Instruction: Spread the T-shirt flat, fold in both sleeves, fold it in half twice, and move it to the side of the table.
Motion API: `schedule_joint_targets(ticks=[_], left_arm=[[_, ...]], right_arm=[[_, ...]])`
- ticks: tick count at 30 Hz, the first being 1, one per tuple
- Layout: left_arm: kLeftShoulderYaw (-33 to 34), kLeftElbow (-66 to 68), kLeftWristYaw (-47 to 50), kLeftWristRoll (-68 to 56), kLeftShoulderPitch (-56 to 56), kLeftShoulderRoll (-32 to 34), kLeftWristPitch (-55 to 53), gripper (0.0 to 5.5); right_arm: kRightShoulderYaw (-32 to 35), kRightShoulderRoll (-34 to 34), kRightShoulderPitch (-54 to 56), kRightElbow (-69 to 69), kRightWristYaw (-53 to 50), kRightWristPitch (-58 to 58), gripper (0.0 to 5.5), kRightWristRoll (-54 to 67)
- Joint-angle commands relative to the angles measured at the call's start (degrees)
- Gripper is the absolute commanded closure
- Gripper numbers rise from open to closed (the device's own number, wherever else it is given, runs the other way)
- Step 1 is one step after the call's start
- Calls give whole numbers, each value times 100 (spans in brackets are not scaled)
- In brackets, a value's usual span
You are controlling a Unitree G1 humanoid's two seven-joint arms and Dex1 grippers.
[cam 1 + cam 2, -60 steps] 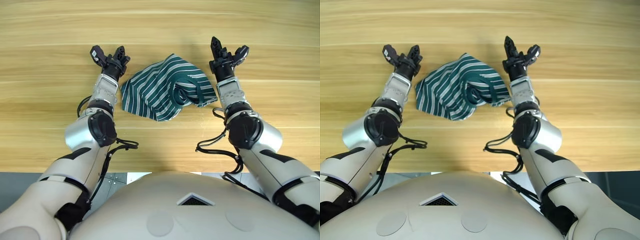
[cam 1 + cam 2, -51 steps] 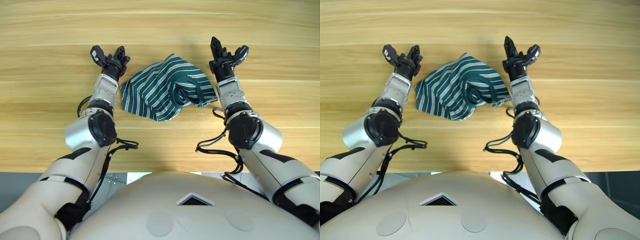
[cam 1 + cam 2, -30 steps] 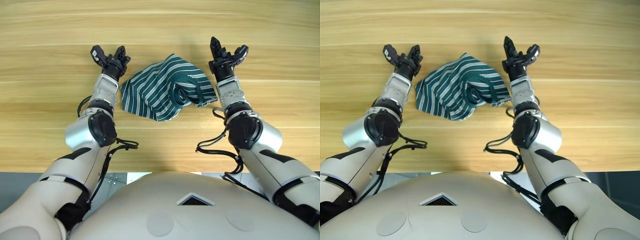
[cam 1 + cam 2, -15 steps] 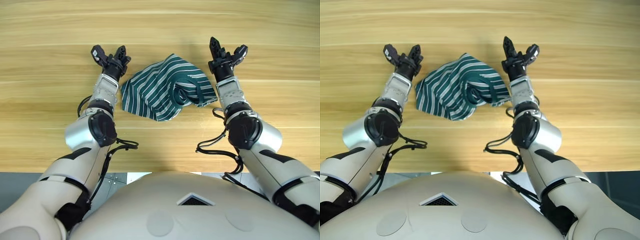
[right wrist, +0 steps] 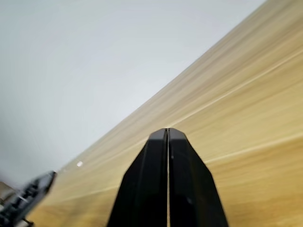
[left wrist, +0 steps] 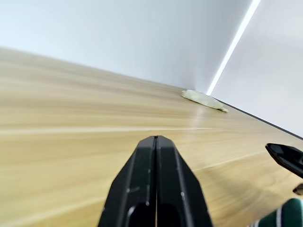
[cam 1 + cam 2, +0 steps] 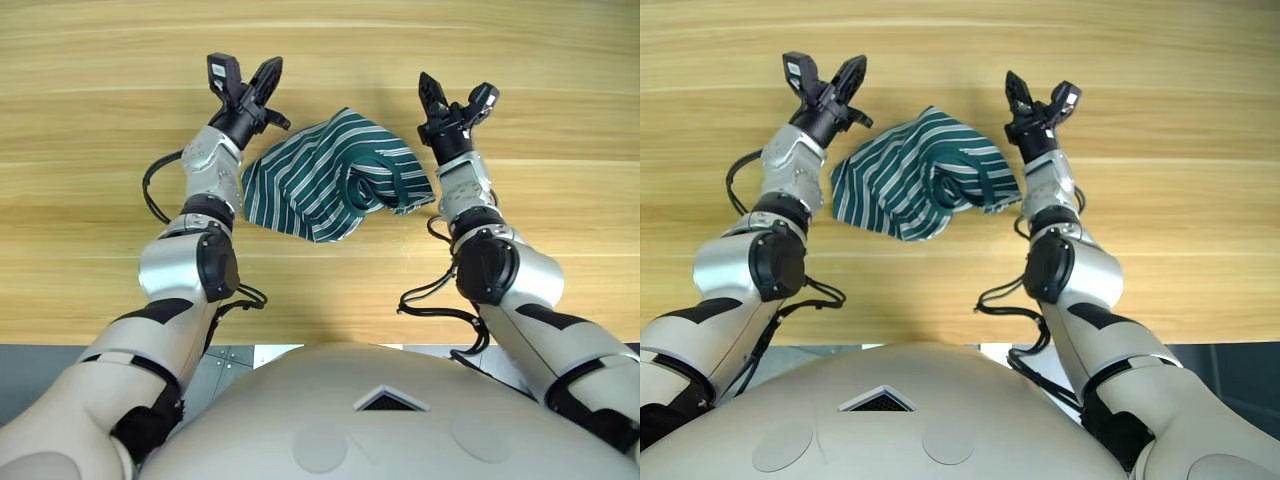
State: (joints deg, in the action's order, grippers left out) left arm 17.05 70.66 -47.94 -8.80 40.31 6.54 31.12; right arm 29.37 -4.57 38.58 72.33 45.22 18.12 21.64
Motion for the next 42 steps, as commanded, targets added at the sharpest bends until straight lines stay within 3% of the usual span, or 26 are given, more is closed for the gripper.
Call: schedule_joint_targets(ticks=[1, 5, 15, 23, 42], left_arm=[[-301, -636, -1021, -130, -192, 67, 713, 550], [-742, -1533, -1839, -240, -630, 174, 1191, 550], [-1966, -3319, -2374, -257, -1713, 511, 1286, 550], [-2258, -3536, -2251, -388, -1832, 621, 1164, 550], [-2514, -3540, -2077, -416, -1870, 799, 1227, 550]], right_arm=[[-345, -368, -178, -392, 203, 680, 546, -318], [-898, -597, -483, -1002, 404, 1309, 546, -750], [-1875, -1015, -1230, -2478, 282, 1805, 546, -1342], [-2391, -1037, -1730, -3478, 590, 1631, 546, -1150], [-3000, -1307, -2093, -3986, 571, 1537, 546, -1224]])
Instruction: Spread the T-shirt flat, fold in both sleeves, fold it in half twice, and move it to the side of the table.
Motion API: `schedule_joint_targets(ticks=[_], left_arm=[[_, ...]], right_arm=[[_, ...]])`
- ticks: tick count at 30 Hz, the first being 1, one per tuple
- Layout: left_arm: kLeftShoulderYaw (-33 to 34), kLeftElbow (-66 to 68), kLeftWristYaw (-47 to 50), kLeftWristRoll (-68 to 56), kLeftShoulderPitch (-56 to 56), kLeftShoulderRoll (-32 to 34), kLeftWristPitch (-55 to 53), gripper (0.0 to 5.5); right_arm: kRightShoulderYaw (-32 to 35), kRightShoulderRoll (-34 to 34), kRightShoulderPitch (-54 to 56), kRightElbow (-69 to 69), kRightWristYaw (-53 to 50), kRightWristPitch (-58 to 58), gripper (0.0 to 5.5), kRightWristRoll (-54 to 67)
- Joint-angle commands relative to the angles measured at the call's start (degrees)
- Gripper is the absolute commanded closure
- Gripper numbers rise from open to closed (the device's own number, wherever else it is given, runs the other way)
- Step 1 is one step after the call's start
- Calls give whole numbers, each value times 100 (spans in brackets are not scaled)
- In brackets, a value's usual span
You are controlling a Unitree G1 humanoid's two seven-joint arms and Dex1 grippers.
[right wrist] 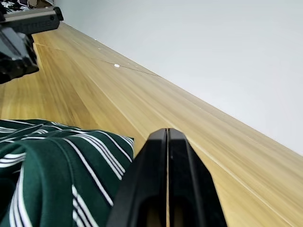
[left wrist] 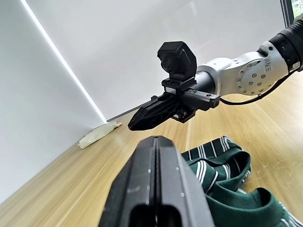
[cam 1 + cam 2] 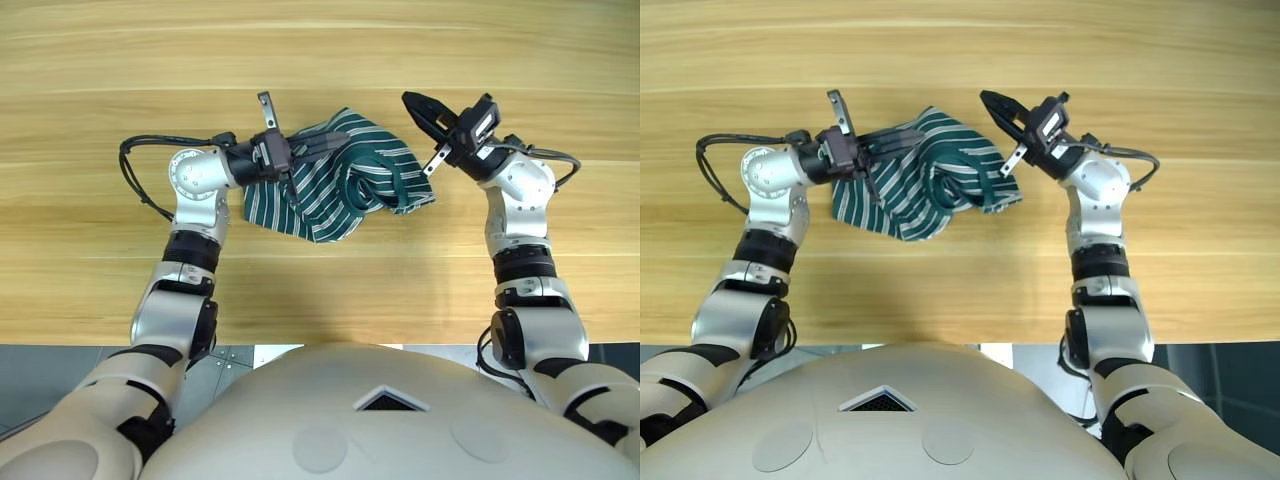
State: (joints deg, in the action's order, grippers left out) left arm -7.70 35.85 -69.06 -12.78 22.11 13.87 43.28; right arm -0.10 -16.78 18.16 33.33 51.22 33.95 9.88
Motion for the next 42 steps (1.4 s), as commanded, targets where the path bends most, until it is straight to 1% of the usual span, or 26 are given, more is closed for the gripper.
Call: schedule_joint_targets(ticks=[1, 16, 19, 21, 24, 28, 30, 34, 39, 42], left_arm=[[-43, -59, 40, -22, -51, 71, 13, 550], [-87, 58, 139, 23, -12, 105, 71, 550], [-116, 280, 304, 273, 49, 158, 181, 550], [-206, 632, 563, 772, 69, 354, 397, 550], [-432, 518, 415, 1228, -282, 948, 617, 550], [-742, 426, 611, 2253, -379, 1858, 860, 550], [-929, 380, 814, 2852, -373, 2193, 913, 550], [-1375, 289, 1208, 3825, -423, 2599, 964, 550], [-1730, 611, 1557, 4233, -270, 2877, 935, 550], [-1976, 1064, 2042, 4702, -98, 3075, 860, 550]], right_arm=[[-69, -95, -54, -83, -39, -44, 546, -52], [-105, -384, 81, 428, -621, 37, 546, -577], [-137, -500, 43, 490, -677, 76, 546, -698], [-155, -683, 41, 681, -829, 97, 546, -935], [-159, -835, -35, 686, -884, 145, 546, -1029], [-251, -800, -129, 535, -962, 184, 546, -1058], [-342, -734, -118, 534, -1017, 177, 546, -1133], [-574, -605, -81, 537, -1087, 158, 546, -1296], [-842, -449, -20, 580, -1183, 150, 546, -1452], [-813, -411, 162, 972, -1239, 129, 546, -1418]])
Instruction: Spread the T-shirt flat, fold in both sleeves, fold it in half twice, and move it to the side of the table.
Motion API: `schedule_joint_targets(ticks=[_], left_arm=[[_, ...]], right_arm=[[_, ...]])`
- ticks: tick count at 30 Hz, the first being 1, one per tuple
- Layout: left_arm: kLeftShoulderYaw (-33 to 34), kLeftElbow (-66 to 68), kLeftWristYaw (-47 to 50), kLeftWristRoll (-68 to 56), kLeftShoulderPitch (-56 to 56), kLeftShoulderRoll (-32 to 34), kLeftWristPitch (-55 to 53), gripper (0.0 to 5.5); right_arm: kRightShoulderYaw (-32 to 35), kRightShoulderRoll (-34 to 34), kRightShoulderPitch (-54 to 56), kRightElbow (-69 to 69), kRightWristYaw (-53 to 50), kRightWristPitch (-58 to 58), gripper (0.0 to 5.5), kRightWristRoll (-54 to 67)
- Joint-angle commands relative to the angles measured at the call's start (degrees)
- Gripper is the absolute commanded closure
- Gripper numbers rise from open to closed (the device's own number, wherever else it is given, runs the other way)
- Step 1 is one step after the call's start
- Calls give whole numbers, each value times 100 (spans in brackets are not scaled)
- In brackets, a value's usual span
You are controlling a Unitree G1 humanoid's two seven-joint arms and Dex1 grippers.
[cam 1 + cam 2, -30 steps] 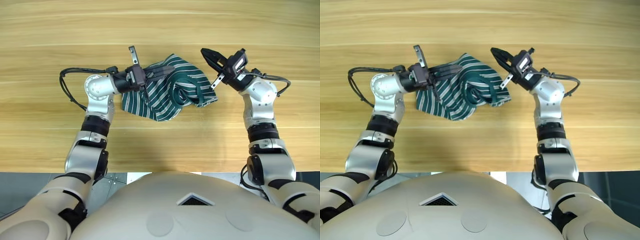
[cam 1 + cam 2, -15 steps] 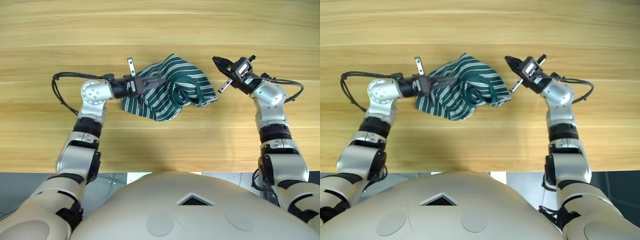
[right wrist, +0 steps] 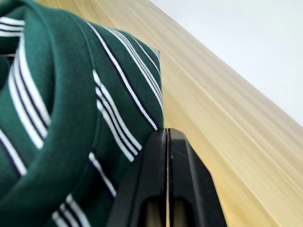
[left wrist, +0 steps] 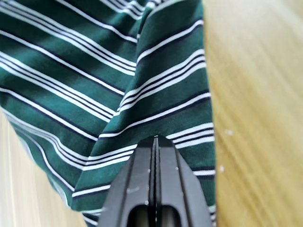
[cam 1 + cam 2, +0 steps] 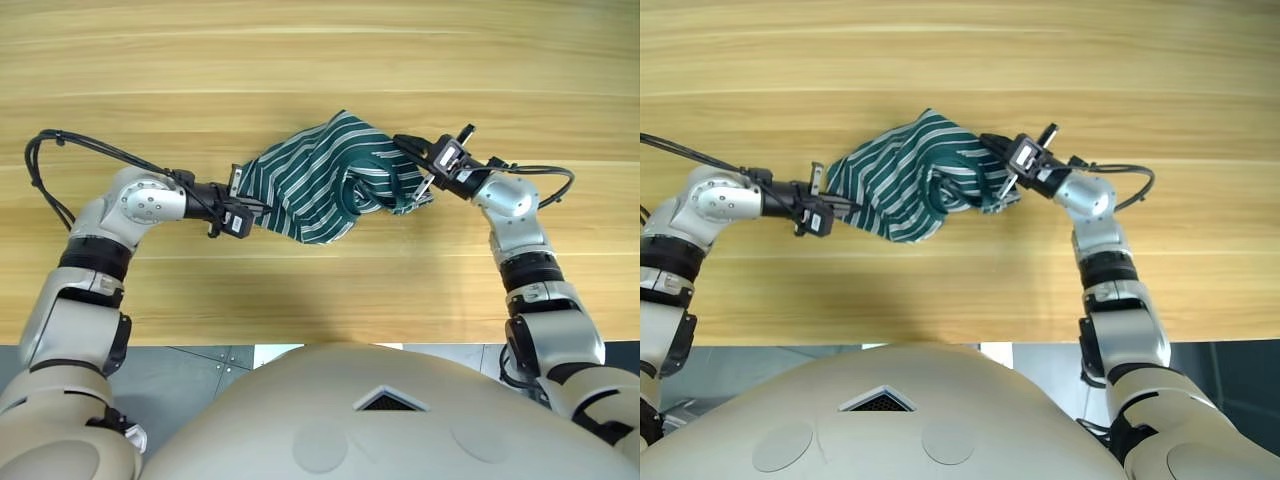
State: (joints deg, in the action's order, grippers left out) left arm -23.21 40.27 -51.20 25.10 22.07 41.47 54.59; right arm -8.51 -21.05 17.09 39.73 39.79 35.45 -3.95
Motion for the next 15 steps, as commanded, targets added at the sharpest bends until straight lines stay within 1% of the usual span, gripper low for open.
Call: schedule_joint_targets(ticks=[1, 3, 6, 9, 12, 15], left_arm=[[-511, 773, 456, 1104, -38, 460, -296, 550], [-603, 986, 692, 1286, 47, 710, -300, 550], [-619, 1432, 919, 1434, 438, 1284, -348, 550], [-513, 1737, 997, 1416, 883, 1751, -377, 550], [-248, 1753, 800, 959, 1040, 1927, -230, 550], [-33, 1620, 537, 383, 962, 1821, -69, 550]], right_arm=[[65, 13, 345, 515, -116, -38, 546, -2], [87, -9, 442, 774, -176, -38, 546, -6], [57, -23, 601, 1222, -355, -14, 546, -136], [23, 48, 772, 1577, -499, 20, 546, -209], [29, 106, 868, 1794, -567, 63, 546, -240], [13, 140, 953, 1896, -580, 87, 546, -254]])
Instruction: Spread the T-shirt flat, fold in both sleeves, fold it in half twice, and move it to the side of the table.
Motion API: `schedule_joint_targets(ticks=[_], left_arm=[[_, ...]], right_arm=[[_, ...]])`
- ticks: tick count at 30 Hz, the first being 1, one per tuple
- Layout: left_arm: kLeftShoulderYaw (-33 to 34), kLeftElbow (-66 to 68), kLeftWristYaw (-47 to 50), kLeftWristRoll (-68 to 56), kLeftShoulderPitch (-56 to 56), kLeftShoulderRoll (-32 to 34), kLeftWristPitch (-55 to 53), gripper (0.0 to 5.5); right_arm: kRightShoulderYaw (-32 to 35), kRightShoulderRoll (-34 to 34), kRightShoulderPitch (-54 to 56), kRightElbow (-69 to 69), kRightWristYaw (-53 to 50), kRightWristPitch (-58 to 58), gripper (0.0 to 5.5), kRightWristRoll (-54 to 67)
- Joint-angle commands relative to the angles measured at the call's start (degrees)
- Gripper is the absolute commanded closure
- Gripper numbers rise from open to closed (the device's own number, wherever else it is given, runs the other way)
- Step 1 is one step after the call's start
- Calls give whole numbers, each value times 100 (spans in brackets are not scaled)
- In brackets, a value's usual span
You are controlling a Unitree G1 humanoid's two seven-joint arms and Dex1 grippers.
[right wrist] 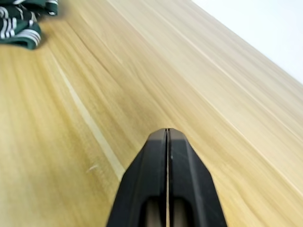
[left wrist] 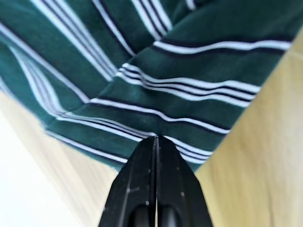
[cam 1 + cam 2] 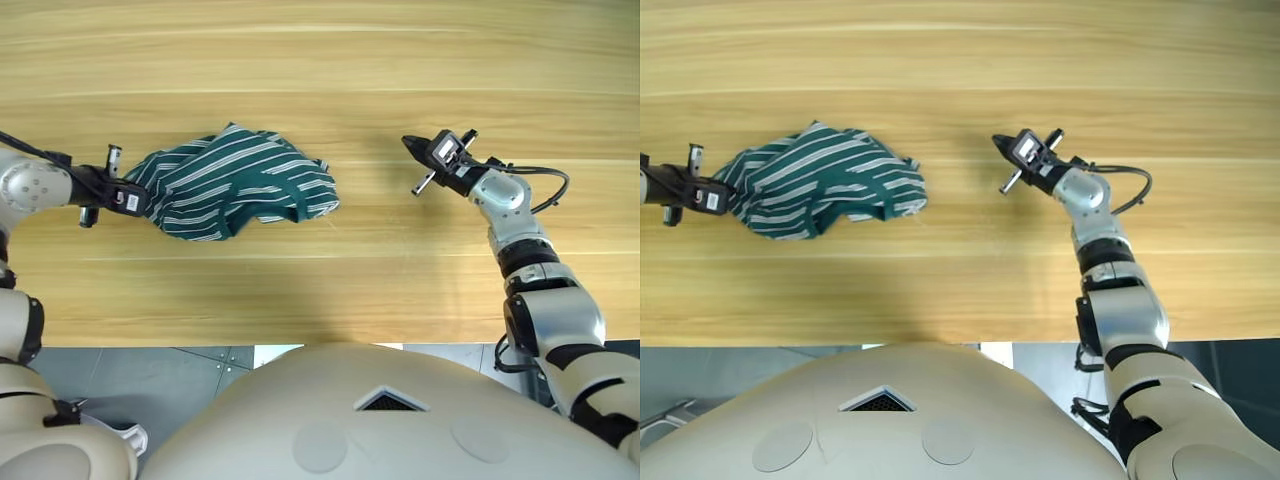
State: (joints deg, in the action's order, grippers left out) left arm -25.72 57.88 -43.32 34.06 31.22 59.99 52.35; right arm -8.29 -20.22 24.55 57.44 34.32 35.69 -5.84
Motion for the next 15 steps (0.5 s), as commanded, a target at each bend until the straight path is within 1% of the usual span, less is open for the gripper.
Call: schedule_joint_targets(ticks=[1, 3, 5, 8, 12, 15], left_arm=[[226, -209, -304, -609, 2, -103, 177, 550], [169, -335, -354, -680, -89, -295, 198, 550], [130, -507, -398, -777, -161, -480, 206, 550], [100, -682, -407, -786, -236, -654, 178, 550], [55, -690, -362, -665, -306, -750, 161, 550], [-66, -646, -366, -474, -418, -715, 148, 550]], right_arm=[[-22, 76, 227, 124, -26, 72, 546, -74], [-69, 174, 248, 28, 39, 103, 546, -65], [-189, 394, 203, -326, 336, 163, 546, 56], [-575, 682, 73, -972, 777, 166, 546, 23], [-978, 773, -165, -1651, 1285, 15, 546, 16], [-1159, 796, -156, -1839, 1448, -153, 546, -32]])
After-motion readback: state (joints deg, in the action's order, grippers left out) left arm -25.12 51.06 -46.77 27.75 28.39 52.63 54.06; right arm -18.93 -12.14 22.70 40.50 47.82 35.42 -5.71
